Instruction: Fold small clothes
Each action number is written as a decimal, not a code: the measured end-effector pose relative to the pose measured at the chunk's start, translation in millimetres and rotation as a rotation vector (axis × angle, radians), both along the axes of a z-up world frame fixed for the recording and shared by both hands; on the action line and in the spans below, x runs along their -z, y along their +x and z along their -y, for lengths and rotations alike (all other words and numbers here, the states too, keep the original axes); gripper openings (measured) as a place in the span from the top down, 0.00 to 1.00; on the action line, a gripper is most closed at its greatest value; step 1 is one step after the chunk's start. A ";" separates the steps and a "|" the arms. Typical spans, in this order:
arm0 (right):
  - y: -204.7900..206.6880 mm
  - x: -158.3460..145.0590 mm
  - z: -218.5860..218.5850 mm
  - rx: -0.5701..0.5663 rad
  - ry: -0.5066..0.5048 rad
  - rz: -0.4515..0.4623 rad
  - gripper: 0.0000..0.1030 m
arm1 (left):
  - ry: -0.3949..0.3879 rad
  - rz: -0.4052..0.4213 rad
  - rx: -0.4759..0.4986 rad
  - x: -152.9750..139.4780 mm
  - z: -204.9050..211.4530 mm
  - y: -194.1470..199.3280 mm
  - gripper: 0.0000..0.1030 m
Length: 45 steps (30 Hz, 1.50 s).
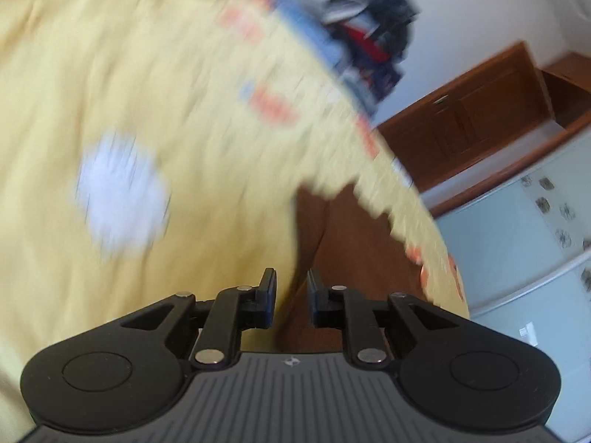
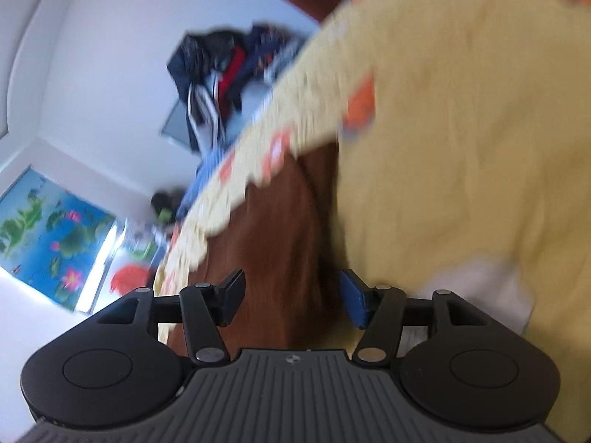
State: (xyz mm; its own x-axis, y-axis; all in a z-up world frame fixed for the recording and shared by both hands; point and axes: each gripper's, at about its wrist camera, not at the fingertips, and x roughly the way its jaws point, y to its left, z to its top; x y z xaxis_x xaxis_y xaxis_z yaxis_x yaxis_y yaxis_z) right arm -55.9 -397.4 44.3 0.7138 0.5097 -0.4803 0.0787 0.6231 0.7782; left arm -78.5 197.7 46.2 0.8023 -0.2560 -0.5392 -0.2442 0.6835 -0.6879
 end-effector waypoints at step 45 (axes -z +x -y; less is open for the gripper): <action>193.2 -13.1 -145.8 -0.314 -0.517 0.155 0.29 | 0.664 -0.040 0.313 22.1 169.5 212.2 0.63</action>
